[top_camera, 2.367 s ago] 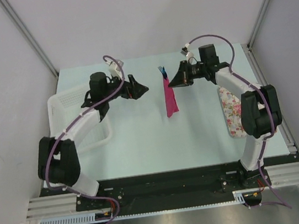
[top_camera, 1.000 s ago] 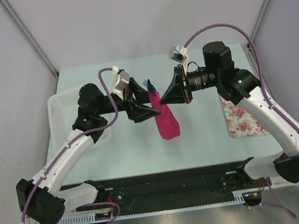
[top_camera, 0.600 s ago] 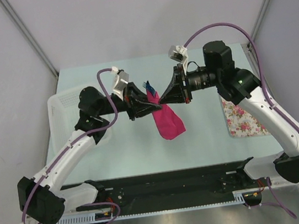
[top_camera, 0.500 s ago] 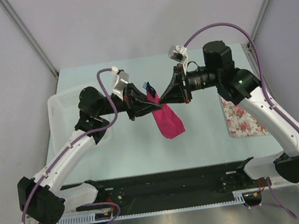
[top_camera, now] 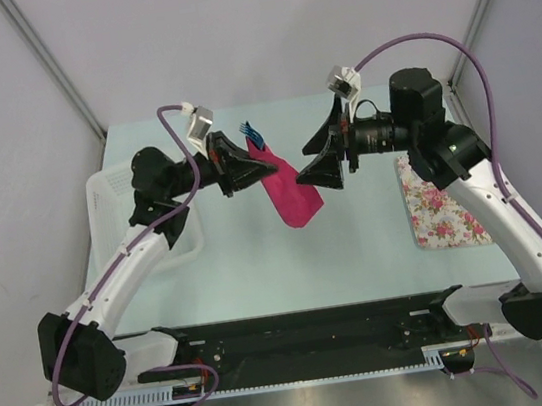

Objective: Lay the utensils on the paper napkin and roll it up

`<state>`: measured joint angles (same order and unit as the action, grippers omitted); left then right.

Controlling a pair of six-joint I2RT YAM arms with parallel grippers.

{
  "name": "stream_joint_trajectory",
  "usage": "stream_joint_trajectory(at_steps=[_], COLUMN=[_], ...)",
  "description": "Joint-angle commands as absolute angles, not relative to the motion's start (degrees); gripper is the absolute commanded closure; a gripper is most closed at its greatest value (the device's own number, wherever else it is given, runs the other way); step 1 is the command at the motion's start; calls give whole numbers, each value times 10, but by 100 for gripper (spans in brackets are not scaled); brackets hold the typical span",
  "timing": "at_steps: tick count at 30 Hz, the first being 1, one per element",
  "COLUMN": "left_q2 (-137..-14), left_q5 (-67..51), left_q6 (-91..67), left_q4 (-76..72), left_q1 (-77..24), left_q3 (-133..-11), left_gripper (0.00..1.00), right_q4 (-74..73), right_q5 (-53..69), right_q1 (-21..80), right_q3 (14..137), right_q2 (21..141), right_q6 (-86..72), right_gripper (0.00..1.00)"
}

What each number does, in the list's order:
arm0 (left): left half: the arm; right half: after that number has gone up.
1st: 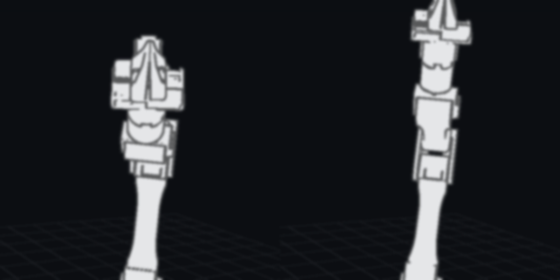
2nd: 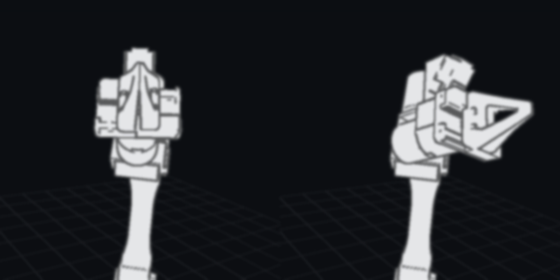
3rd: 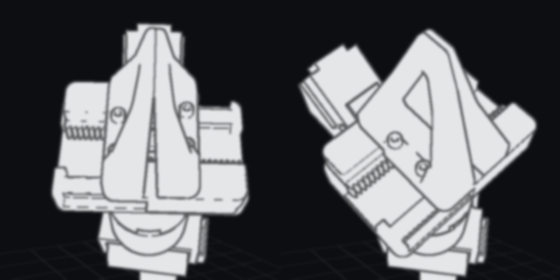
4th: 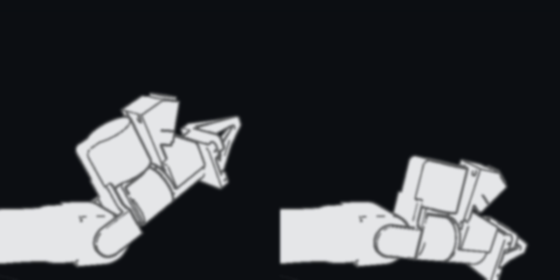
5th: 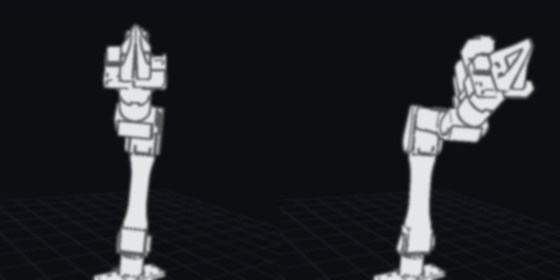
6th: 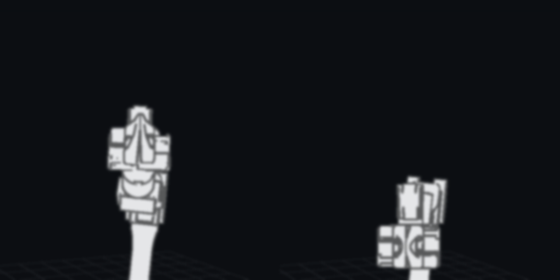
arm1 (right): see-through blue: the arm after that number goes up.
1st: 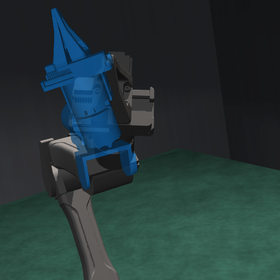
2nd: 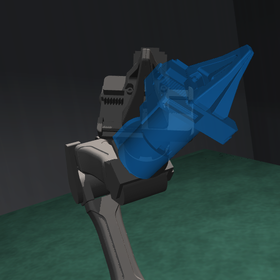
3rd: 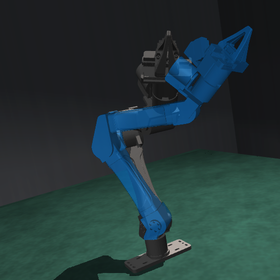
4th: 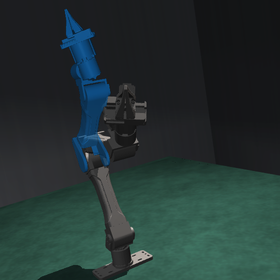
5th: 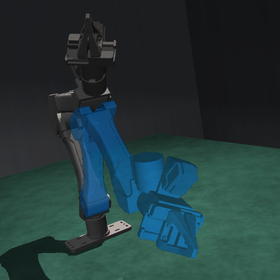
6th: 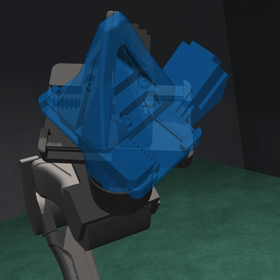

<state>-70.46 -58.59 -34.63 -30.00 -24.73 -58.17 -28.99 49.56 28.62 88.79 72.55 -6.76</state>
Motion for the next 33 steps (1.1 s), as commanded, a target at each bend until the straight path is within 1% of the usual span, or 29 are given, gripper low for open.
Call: stream_joint_trajectory(at_steps=[1, 5, 7, 8, 10, 11, 14, 18, 21, 25, 33], left_q2=[-704, -704, -704, -704, -702, -700, -696, -691, -688, -686, -683], left_q5=[-563, -559, -562, -563, -577, -583, -606, -649, -656, -664, -661], left_q6=[-387, -420, -425, -429, -435, -438, -453, -480, -516, -524, -533], left_q4=[-346, -371, -384, -387, -395, -400, -420, -459, -487, -494, -490], left_q1=[-240, -237, -237, -237, -237, -237, -237, -237, -240, -252, -269], left_q3=[-632, -633, -634, -635, -635, -634, -629, -617, -615, -630, -651], left_gripper=[100, 100, 100, 100, 100, 100, 100, 100, 100, 100, 100], right_q4=[-326, -346, -348, -348, -345, -343, -340, -341, -344, -331, -253], right_q5=[477, 454, 446, 443, 442, 444, 453, 492, 519, 544, 532], right_q1=[290, 291, 291, 290, 289, 287, 278, 244, 228, 242, 291], right_q3=[862, 832, 822, 822, 828, 830, 839, 845, 843, 833, 769], right_q2=[680, 666, 665, 667, 671, 675, 682, 698, 708, 718, 718], right_q6=[-33, -10, -2, -2, -3, -2, -2, -2, 16, 30, 32], right_gripper=[4, 7, 13, 27, 45, 67, 100, 100, 100, 100, 100])
